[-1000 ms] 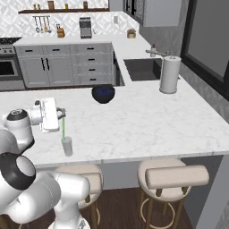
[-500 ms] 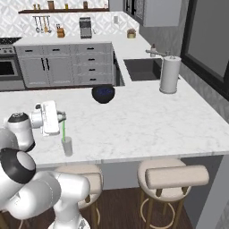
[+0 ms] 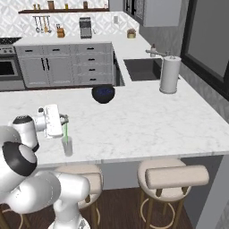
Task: Take a straw from the drawer in front and place it inside the glass cup on the dining counter.
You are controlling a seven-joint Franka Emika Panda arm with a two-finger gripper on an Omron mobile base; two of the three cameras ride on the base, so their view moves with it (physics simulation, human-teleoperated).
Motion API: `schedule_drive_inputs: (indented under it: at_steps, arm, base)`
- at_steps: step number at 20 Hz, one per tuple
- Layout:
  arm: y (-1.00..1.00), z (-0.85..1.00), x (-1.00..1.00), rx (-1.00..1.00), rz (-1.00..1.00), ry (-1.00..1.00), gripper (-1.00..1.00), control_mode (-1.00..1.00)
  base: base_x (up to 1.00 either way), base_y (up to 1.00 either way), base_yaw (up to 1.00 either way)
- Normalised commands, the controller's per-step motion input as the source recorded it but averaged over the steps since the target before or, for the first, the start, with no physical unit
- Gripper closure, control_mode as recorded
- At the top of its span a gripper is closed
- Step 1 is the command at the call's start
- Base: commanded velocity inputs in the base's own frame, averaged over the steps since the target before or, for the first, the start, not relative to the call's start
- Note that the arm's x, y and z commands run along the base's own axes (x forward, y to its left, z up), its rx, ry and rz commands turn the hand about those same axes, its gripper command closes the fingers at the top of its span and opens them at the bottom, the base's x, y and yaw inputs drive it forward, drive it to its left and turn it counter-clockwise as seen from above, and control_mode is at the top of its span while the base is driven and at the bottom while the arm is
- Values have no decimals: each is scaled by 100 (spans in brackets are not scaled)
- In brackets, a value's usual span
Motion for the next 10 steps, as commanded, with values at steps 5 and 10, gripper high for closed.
schedule_drive_inputs:
  at_steps: [5,10]
  arm:
    - [3,-21,10,0,3,0,100,-100]
    - [12,-18,2,0,3,0,100,-100]
  base:
    - [0,0,0]
    - [0,0,0]
